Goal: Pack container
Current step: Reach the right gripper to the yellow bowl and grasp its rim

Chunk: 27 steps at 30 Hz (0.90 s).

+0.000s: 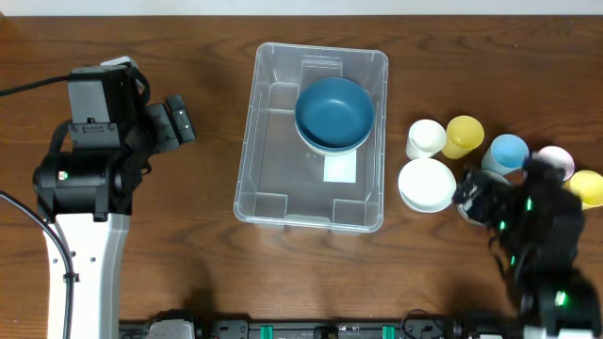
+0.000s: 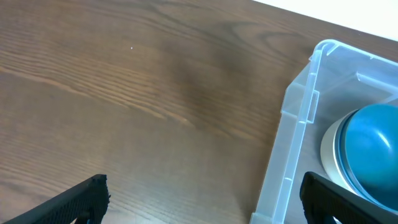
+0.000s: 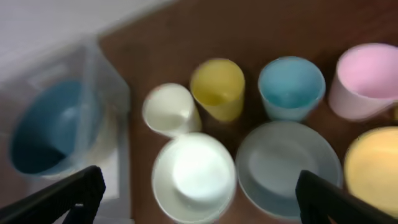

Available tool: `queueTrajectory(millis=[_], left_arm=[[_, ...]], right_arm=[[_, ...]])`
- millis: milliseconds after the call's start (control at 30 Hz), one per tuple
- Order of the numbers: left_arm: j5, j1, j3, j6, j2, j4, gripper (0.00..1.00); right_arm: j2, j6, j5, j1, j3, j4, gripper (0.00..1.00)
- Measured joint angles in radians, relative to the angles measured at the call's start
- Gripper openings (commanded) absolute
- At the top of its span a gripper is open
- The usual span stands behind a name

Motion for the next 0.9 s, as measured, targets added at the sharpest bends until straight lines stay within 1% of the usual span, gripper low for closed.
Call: queueTrajectory(millis=[67,167,333,533,733,767,833,900], left_arm=[[0.0,0.0,0.0,0.0,0.001,-0.001,0.98],[0.0,0.0,0.0,0.0,0.001,0.0,0.98],[0.0,0.0,0.0,0.0,0.001,0.0,0.98],[0.0,0.0,0.0,0.0,0.001,0.0,0.98],[0.0,0.0,0.0,0.0,0.001,0.0,0.98],[0.0,0.0,0.0,0.0,0.001,0.0,0.98],[0.0,0.0,0.0,0.0,0.001,0.0,0.98],[0.0,0.0,0.0,0.0,0.001,0.0,0.98]], right_arm=[[0.103,-0.009,0.011,-0.023,0.075,-0.056,0.99],[0.24,-0.004,0.023,-0.102,0.142,-0.12,0.99],[0.378,0.048,0.039,-0.303,0.149,-0.175,0.99],[0.446,0.117,0.045,-0.544,0.149,-0.217,0.99],[0.449,0.145,0.051,-0.689,0.145,-0.211,0.98],[0.45,0.153,0.058,-0.709,0.139,-0.201,0.97],[0.455,0.171,0.064,-0.75,0.112,-0.169,0.89],[0.464,0.189,0.063,-0.783,0.072,-0.135,0.84]])
